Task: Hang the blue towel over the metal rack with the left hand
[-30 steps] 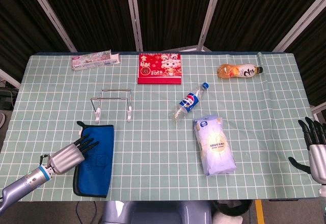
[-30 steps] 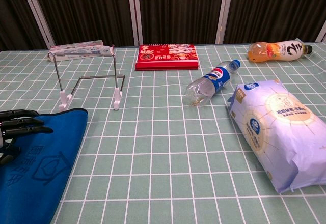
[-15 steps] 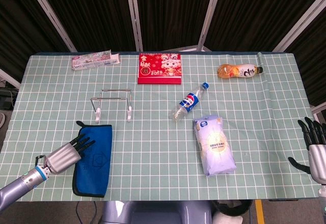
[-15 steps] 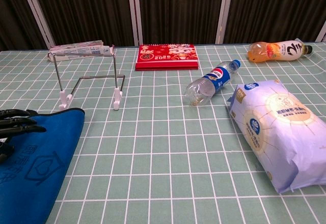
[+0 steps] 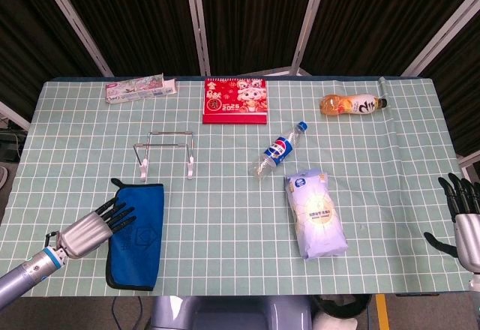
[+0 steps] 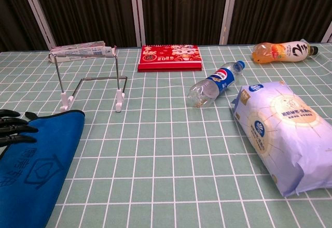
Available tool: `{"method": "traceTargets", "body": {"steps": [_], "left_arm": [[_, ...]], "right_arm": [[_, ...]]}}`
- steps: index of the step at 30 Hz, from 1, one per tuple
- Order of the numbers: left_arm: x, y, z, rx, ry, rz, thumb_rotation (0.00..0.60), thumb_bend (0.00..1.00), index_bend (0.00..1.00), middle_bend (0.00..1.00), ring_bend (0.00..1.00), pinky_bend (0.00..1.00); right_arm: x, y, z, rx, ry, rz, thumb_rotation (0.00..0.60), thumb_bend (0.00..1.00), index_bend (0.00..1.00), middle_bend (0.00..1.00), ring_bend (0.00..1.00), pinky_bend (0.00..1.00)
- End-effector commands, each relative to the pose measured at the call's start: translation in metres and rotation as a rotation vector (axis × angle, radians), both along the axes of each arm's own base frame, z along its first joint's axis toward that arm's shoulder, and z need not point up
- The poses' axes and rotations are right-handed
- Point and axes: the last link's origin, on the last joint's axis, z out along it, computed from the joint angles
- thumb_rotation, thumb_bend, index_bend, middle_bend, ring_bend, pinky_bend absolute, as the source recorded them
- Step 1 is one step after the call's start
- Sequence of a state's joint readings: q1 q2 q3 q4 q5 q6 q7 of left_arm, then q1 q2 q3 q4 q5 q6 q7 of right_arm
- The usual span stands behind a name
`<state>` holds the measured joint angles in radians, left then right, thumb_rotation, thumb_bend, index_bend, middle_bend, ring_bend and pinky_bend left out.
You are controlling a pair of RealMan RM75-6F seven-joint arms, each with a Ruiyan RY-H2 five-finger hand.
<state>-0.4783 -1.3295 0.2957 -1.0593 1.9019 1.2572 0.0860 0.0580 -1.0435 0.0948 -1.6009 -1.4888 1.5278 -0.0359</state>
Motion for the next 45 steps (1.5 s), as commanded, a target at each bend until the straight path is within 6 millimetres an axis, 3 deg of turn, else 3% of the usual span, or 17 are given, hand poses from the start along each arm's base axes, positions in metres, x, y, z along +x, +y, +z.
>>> {"method": "traceTargets", "body": {"steps": [1, 5, 13, 20, 29, 45], "left_arm": [[0.002, -0.011, 0.011, -0.004, -0.058, 0.013, 0.600, 0.19, 0.07, 0.00, 0.00, 0.00], [0.007, -0.026, 0.015, -0.033, -0.117, 0.013, 0.600, 0.19, 0.20, 0.00, 0.00, 0.00], [0.024, -0.052, 0.007, -0.123, -0.234, 0.055, 0.600, 0.19, 0.33, 0.00, 0.00, 0.00], [0.015, -0.073, 0.006, -0.144, -0.233, 0.072, 0.600, 0.20, 0.54, 0.00, 0.00, 0.00], [-0.001, -0.081, -0.002, -0.150, -0.215, 0.105, 0.600, 0.33, 0.56, 0.00, 0.00, 0.00], [0.006, -0.069, -0.034, -0.171, -0.198, 0.077, 0.600, 0.34, 0.50, 0.00, 0.00, 0.00]], "right_arm": [[0.001, 0.001, 0.001, -0.002, -0.004, 0.006, 0.600, 0.00, 0.00, 0.00, 0.00, 0.00], [0.003, 0.004, 0.003, -0.004, -0.011, 0.016, 0.600, 0.00, 0.00, 0.00, 0.00, 0.00], [0.003, 0.006, 0.003, 0.001, -0.021, 0.024, 0.600, 0.00, 0.00, 0.00, 0.00, 0.00], [0.002, 0.007, 0.003, 0.007, -0.027, 0.025, 0.600, 0.00, 0.00, 0.00, 0.00, 0.00], [0.004, 0.009, 0.002, 0.013, -0.029, 0.032, 0.600, 0.00, 0.00, 0.00, 0.00, 0.00], [0.002, 0.007, 0.004, 0.010, -0.037, 0.022, 0.600, 0.00, 0.00, 0.00, 0.00, 0.00]]}}
